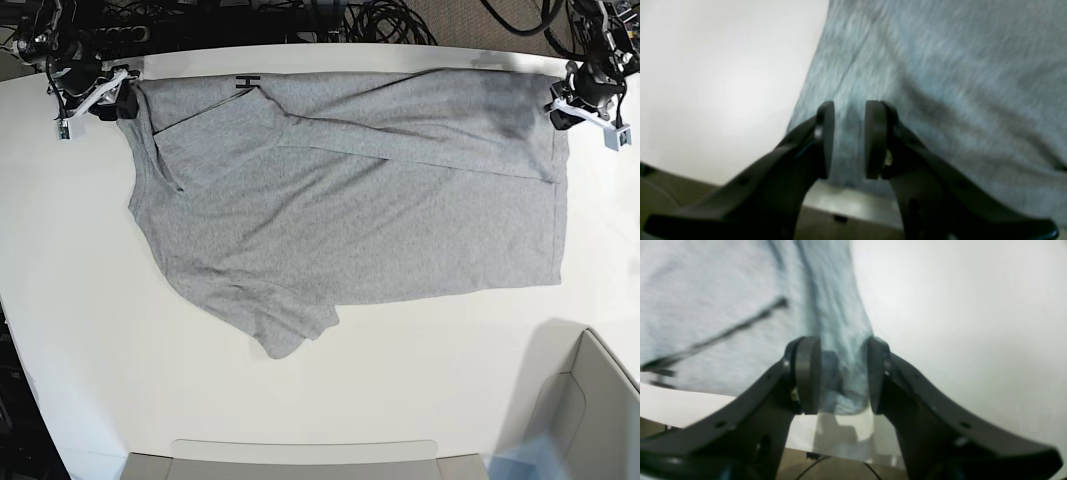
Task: Fold the T-shirt properly
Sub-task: 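Grasp the folded edge again and drag the shirt toward the robot, then release the shirt and move the right gripper to the sleeve and hem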
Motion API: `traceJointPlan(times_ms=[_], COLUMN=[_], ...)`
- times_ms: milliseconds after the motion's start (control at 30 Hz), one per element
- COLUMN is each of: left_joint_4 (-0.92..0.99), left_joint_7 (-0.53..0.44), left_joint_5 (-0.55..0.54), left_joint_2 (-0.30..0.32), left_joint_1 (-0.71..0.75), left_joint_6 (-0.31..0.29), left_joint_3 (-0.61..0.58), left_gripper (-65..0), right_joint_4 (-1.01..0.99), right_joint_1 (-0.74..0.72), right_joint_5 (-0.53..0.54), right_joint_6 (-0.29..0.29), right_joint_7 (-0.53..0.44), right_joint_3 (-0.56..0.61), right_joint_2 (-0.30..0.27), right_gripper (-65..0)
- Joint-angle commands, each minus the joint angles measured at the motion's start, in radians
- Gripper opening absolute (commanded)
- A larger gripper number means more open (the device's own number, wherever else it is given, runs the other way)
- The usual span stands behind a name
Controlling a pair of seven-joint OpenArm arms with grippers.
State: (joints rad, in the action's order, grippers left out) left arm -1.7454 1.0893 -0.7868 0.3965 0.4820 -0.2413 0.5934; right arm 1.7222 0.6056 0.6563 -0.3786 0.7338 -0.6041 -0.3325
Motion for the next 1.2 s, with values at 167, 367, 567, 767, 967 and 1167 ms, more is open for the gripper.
traceJointPlan(times_ms=[167,367,567,767,967,1167], left_joint_4=[-0.023,-0.115,-0.132,-0.132,-0.130,-0.127], left_joint_7=[0.009,0.009,0.078,0.145,0.153,0.151], left_joint_5=[-0.013,-0.013,-0.015,-0.015,-0.010,-0.009], left_joint_2=[0.018,0.018,0.015,0.011,-0.040,-0.074], left_joint_1=[-0.004,-0.019,-0.150,-0.233,-0.274,-0.276], left_joint_6=[-0.003,-0.005,-0.005,-0.005,-0.003,-0.003], left_joint_3=[0.133,0.204,0.201,0.202,0.202,0.202], left_gripper=[-50.0,-50.1,-53.1,-56.0,-56.0,-56.0], right_joint_4=[0.118,0.201,0.224,0.055,-0.414,-0.746], right_joint_1=[0.064,0.035,-0.191,-0.574,-0.883,-0.978], right_joint_5=[0.009,0.006,-0.019,-0.260,-0.393,-0.392], right_joint_6=[-0.004,-0.004,-0.004,-0.004,-0.004,-0.001], right_joint_7=[-0.012,-0.012,0.054,0.157,0.005,-0.112], right_joint_3=[-0.153,-0.242,-0.162,0.120,0.381,0.511], right_joint_2=[0.065,0.075,0.006,-0.044,-0.037,-0.033], right_gripper=[-41.9,-41.9,-41.9,-41.9,-41.9,-41.9])
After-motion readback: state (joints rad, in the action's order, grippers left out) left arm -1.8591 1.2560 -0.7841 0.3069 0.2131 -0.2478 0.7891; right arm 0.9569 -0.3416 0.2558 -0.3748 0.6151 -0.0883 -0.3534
